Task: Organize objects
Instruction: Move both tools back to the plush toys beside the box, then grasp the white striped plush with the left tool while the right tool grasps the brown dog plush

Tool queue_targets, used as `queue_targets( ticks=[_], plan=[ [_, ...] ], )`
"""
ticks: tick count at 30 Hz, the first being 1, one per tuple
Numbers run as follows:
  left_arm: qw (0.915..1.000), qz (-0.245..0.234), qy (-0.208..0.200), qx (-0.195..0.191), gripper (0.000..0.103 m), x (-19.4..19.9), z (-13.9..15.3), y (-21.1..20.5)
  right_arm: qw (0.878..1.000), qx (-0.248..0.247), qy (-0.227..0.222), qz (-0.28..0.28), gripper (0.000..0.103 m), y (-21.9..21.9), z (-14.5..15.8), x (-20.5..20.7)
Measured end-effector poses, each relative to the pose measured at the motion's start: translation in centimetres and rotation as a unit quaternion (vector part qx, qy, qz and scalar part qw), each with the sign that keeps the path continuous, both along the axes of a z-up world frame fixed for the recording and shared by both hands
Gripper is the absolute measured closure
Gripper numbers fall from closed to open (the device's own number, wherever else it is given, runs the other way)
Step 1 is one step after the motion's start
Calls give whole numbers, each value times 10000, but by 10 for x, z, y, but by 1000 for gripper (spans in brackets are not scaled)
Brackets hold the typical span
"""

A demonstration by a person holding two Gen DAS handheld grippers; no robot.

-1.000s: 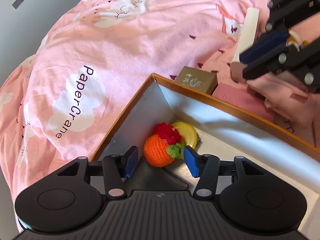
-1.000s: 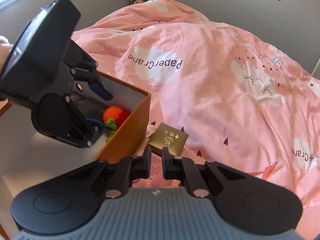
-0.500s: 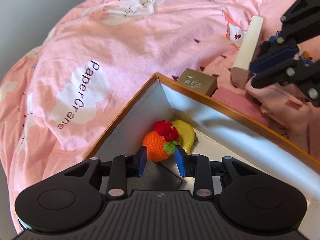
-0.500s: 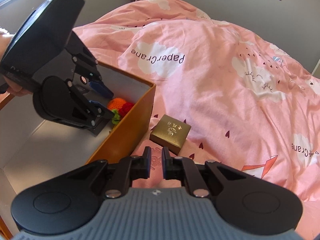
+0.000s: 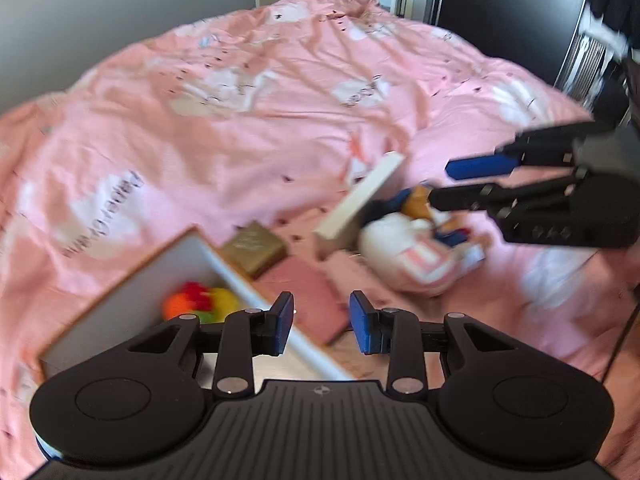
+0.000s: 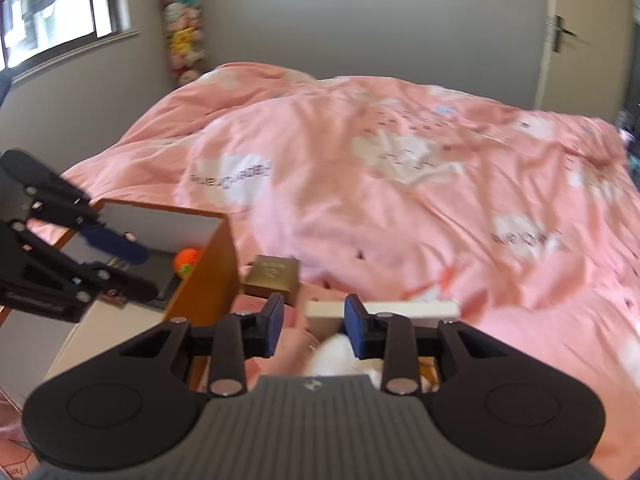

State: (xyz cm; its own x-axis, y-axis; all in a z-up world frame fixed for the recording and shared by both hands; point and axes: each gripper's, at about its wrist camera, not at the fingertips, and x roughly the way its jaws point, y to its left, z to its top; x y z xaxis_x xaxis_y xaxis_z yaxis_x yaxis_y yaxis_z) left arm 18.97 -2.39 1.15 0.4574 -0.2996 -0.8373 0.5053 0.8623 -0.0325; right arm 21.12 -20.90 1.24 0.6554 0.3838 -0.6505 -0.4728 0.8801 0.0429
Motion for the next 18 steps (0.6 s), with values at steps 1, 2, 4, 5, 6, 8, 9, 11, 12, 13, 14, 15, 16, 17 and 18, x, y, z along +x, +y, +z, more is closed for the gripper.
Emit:
queue_targets(
  ticks=[1, 2, 4, 5, 6, 8, 9, 11, 12, 13, 14, 15, 16, 17, 18],
  plan=[
    [10000, -1, 55, -78, 63, 1, -2, -5, 9999, 57, 47, -138, 68, -7, -4, -3],
    [9999, 7, 93, -108, 63, 2, -5, -11, 9995, 144, 124, -264, 68, -13, -9, -6],
    [9996, 81, 164, -196, 63, 8, -12, -21, 9974, 344, 307, -545, 68, -27, -21, -9],
    [9991, 149, 250, -317, 63, 12, -16, -24, 9959, 391, 390, -718, 68, -33, -28, -10],
    [9978, 238, 371, -490, 63, 18, -19, -26, 9940, 427, 470, -892, 68, -38, -35, -9],
    [9943, 397, 599, -790, 62, 28, -27, -32, 9891, 586, 633, -1190, 68, -50, -47, -6],
    [9928, 483, 665, -873, 58, 33, -31, -36, 9866, 670, 702, -1310, 68, -54, -52, -4],
    [9916, 607, 695, -909, 50, 41, -38, -47, 9825, 774, 829, -1479, 68, -59, -60, 4],
    [9909, 681, 715, -917, 45, 45, -42, -53, 9807, 844, 899, -1516, 68, -61, -64, 8],
    [9899, 767, 758, -918, 44, 49, -47, -59, 9795, 908, 953, -1522, 68, -61, -68, 10],
    [9891, 825, 817, -909, 44, 54, -51, -64, 9789, 924, 986, -1531, 68, -61, -72, 13],
    [9883, 893, 889, -860, 44, 59, -57, -70, 9787, 884, 1012, -1550, 68, -60, -76, 16],
    [9878, 983, 955, -733, 43, 63, -63, -76, 9789, 820, 1043, -1553, 68, -60, -81, 18],
    [9879, 1036, 999, -578, 43, 66, -68, -82, 9791, 795, 1090, -1523, 67, -59, -85, 19],
    [9888, 1004, 1016, -432, 43, 68, -73, -88, 9789, 827, 1141, -1483, 66, -60, -89, 19]
  ],
)
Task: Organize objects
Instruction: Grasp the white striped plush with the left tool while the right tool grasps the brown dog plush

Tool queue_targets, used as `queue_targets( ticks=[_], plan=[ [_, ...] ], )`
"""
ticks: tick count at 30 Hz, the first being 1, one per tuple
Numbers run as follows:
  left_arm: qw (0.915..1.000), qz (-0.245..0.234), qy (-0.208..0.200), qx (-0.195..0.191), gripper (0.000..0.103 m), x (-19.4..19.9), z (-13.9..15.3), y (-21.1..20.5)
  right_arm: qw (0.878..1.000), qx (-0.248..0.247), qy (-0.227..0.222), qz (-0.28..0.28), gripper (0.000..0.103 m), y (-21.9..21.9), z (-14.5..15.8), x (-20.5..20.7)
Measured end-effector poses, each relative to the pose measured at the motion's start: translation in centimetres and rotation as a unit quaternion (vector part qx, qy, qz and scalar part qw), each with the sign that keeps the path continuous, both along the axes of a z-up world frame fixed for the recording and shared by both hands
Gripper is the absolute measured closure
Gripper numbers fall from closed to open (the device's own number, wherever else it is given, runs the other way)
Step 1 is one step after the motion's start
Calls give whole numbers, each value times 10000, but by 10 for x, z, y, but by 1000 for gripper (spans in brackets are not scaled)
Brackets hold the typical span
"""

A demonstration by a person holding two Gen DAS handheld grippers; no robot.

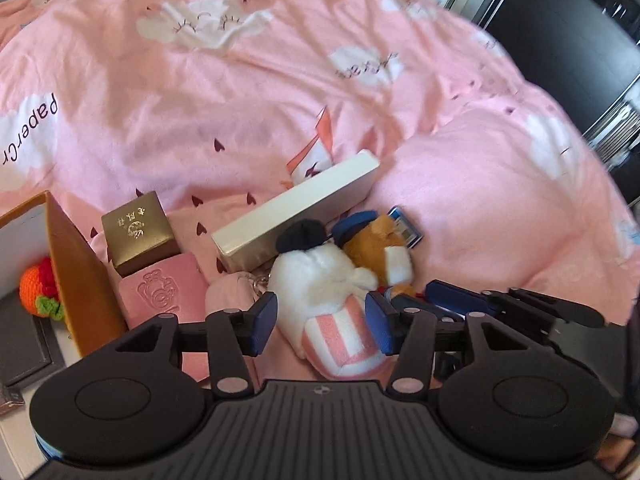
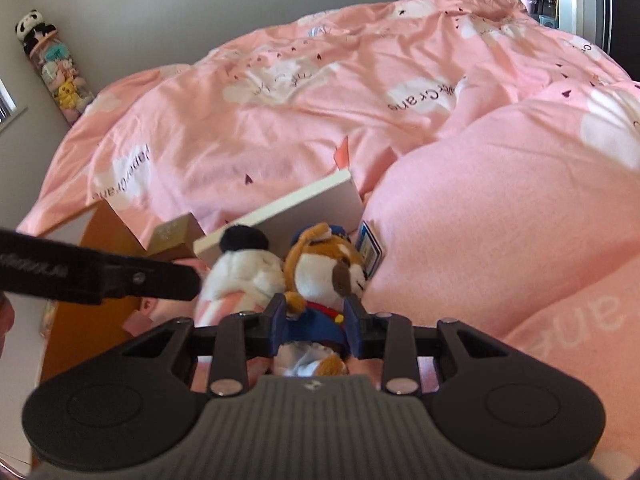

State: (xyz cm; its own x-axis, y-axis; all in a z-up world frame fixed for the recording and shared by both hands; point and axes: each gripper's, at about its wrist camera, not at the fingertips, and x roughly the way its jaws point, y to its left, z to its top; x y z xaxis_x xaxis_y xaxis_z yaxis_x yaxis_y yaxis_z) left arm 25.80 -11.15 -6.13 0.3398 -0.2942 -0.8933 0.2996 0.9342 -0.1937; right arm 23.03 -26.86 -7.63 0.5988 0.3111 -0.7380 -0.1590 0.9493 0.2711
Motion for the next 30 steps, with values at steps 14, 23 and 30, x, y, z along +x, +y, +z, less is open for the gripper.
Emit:
queue_targets(
  ticks=[14, 23, 30],
  plan=[
    [9961, 267, 397, 737, 29, 19, -34, -41, 9996, -57, 161, 227, 59, 2, -34, 5],
    [9969, 471, 217, 598, 34, 13, -39, -31, 9991, 159, 269, 297, 64, 0, -42, 8],
    [9980, 602, -39, 184, 37, -6, -20, -17, 9996, 119, 46, 238, 68, 2, -23, -8]
  ],
)
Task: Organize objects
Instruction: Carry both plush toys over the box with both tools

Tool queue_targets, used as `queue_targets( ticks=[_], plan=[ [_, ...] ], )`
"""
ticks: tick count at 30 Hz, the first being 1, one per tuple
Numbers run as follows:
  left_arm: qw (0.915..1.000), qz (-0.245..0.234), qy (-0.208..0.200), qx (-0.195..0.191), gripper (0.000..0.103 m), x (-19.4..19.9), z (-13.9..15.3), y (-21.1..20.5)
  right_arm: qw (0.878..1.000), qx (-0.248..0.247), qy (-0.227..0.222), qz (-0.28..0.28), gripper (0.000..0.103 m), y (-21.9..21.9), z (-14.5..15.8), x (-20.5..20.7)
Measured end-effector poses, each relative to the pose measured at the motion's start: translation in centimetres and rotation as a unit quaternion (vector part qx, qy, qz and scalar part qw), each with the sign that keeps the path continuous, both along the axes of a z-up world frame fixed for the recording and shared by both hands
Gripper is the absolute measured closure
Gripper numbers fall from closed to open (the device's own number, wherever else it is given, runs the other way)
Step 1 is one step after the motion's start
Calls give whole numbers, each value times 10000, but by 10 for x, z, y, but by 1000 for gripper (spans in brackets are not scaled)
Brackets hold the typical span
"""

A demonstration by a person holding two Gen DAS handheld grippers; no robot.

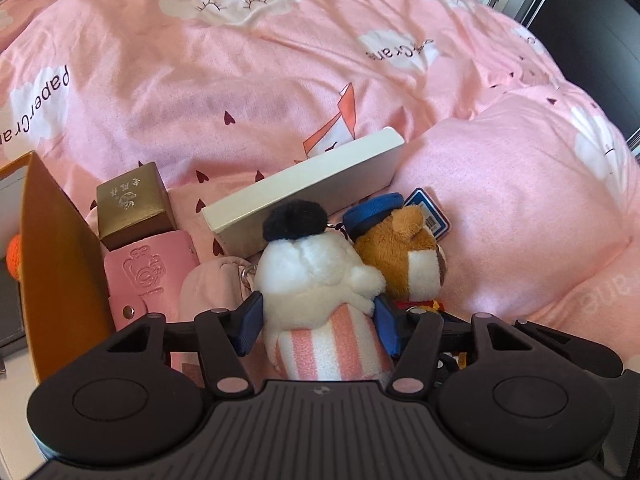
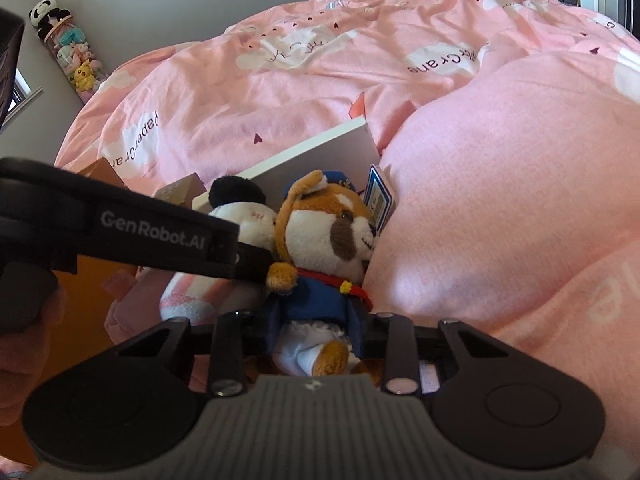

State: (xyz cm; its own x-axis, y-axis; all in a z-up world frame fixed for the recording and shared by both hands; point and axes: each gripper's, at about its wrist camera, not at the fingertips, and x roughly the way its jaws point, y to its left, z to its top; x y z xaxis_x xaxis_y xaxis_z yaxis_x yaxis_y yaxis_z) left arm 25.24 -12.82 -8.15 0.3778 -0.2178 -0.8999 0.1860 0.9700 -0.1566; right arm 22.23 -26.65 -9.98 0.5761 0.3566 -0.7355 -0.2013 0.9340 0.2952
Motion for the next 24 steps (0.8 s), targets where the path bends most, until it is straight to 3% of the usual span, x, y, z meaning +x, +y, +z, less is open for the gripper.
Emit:
queue_targets(
  ticks=[7, 16, 24],
  plan=[
    [9980, 51, -305, -559, 38, -19, 34, 22, 9991, -273, -328, 68, 69, 5, 34, -17],
    [9883, 175, -1014, -1124, 38, -52, 108, 77, 9947, -295, -971, 139, 69, 16, 87, -40],
    [9788, 838, -1497, -1117, 38, -88, 139, 152, 9843, 460, -1469, 858, 68, 51, 142, -53]
  ],
)
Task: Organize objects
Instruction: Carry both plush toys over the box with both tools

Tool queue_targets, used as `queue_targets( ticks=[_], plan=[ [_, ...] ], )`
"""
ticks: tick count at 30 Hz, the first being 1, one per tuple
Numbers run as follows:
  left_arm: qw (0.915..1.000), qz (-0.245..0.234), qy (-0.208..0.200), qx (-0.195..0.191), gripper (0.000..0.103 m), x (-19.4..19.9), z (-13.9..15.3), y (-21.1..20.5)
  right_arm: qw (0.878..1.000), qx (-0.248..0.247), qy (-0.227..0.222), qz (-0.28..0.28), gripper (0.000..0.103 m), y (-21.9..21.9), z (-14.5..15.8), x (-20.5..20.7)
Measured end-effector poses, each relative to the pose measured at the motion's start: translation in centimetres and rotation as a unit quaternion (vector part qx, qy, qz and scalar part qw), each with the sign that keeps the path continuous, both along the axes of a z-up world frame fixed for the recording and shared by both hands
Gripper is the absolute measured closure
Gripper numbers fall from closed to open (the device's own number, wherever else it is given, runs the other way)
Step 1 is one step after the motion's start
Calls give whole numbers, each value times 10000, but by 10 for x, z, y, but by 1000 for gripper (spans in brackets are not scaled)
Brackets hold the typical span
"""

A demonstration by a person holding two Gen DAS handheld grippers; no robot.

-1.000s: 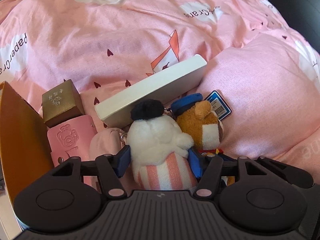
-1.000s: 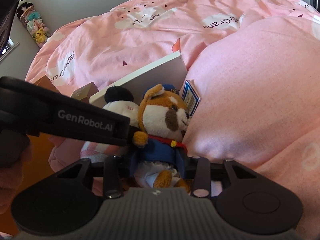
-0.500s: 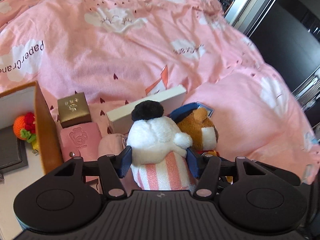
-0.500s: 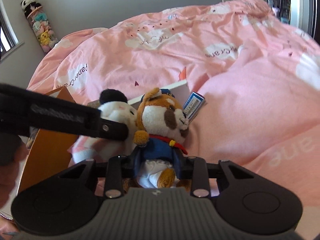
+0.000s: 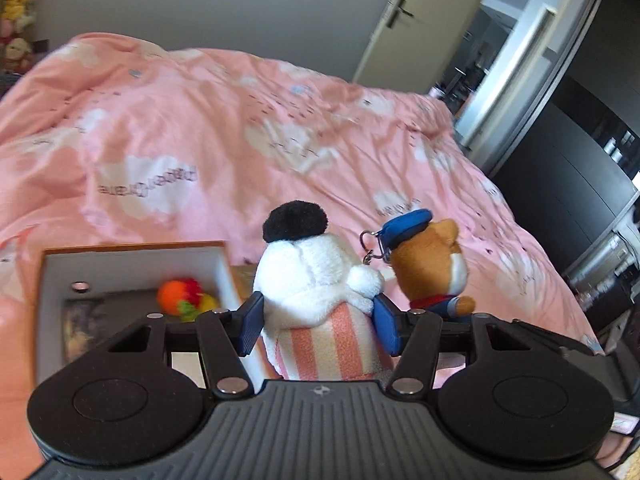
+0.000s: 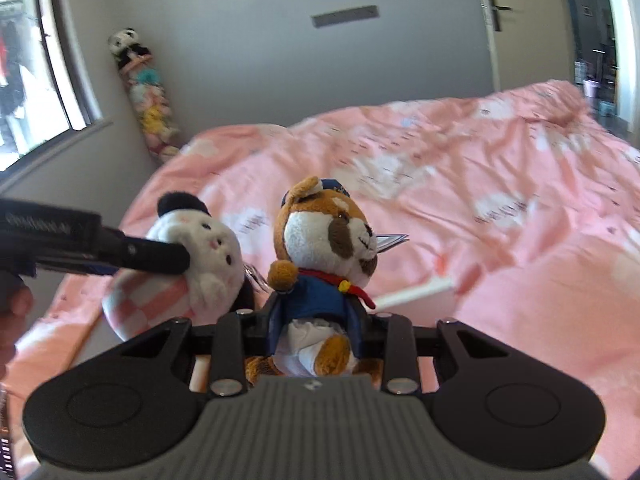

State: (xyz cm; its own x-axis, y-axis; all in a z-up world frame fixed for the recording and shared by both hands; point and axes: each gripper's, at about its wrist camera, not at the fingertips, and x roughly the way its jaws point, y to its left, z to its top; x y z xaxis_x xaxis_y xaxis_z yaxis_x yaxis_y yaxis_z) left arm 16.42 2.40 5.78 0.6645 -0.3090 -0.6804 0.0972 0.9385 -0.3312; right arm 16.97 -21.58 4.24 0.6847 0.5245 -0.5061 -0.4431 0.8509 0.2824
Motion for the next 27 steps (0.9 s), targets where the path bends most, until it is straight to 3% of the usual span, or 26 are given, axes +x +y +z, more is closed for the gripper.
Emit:
queue_targets(
  ticks=[5, 11, 18, 27],
  plan=[
    [9990, 423, 134, 57, 38, -14, -15, 39, 9971, 162, 182, 725, 68, 49, 9, 0],
    [9950, 634, 455, 627, 38, -11, -57, 59, 9882, -765, 773, 1080, 68, 125, -16, 6],
    [9922, 610, 1041, 306, 38, -3, -106, 83, 9714, -1673, 1077, 1295, 68, 169, -55, 9],
    [9866, 546, 1506, 308, 38, 11, -133, 83, 9502, -2597, 1106, 1324, 68, 201, -85, 19]
  ],
)
